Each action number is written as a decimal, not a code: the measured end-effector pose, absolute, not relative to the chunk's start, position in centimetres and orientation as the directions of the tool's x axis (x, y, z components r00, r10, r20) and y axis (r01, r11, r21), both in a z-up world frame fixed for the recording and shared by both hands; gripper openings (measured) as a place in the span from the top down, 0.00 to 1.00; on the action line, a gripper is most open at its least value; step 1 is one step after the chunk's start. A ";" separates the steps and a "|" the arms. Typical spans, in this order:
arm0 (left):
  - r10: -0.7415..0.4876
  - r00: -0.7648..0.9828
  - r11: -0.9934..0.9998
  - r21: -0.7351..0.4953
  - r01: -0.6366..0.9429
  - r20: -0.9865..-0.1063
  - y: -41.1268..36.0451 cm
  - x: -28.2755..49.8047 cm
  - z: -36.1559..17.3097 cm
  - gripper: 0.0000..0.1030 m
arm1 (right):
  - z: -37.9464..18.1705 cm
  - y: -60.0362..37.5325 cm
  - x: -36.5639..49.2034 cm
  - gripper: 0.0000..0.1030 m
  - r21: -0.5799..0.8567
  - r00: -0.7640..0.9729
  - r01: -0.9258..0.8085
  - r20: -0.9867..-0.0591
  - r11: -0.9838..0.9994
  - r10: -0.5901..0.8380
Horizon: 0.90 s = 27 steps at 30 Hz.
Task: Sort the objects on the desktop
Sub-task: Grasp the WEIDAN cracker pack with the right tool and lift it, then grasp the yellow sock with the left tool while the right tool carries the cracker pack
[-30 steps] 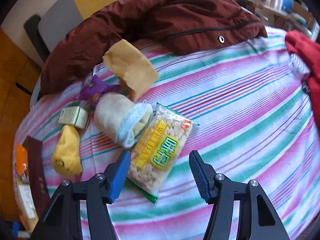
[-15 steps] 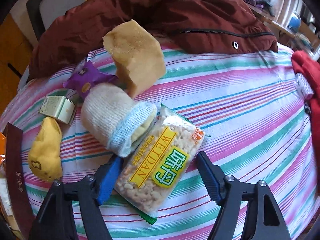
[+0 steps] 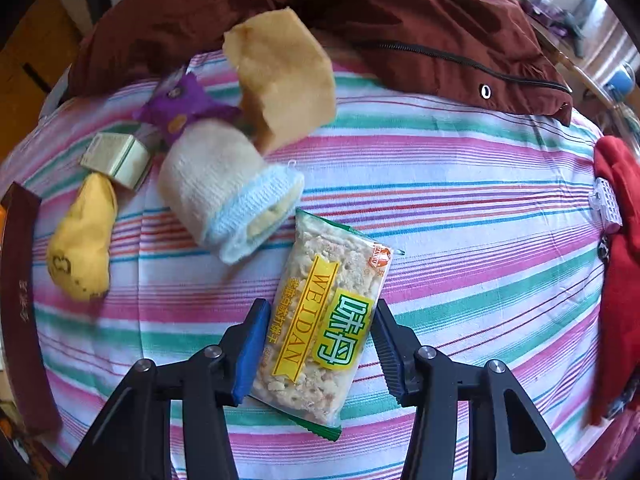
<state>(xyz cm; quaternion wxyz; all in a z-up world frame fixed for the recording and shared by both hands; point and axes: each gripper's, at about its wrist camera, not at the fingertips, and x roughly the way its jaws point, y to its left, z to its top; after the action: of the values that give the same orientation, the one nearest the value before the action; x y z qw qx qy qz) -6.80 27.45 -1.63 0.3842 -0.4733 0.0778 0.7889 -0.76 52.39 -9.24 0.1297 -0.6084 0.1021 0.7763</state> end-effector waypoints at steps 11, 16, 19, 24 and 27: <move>0.513 -0.149 -0.747 -0.354 -0.562 -0.846 32.9 -11.8 -5.6 0.28 | -9.0 52.5 -0.4 0.48 -0.006 -0.220 -0.335 -0.972 -0.942 0.085; 0.474 -0.141 -0.755 -0.320 -0.572 -0.869 35.5 -12.1 -7.6 0.28 | -8.8 52.6 -0.1 0.47 -0.006 -0.218 -0.333 -0.973 -0.943 0.083; 0.443 -0.135 -0.768 -0.297 -0.567 -0.887 36.1 -12.3 -9.1 0.28 | -8.7 52.7 0.0 0.47 -0.010 -0.217 -0.329 -0.972 -0.944 0.085; 0.446 -0.124 -0.788 -0.323 -0.524 -0.886 35.4 -13.1 -11.1 0.33 | -8.6 52.7 -0.2 0.48 -0.015 -0.213 -0.335 -0.973 -0.942 0.092; 0.401 -0.153 -0.789 -0.256 -0.559 -0.903 35.8 -12.7 -10.9 0.43 | -8.4 52.8 0.0 0.49 -0.012 -0.216 -0.328 -0.972 -0.945 0.088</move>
<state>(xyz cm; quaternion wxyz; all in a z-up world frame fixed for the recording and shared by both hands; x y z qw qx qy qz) -12.71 35.78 -10.90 0.3174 -0.5681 0.0691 0.7561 -0.04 52.80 -8.44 0.1343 -0.6113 0.0981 0.7737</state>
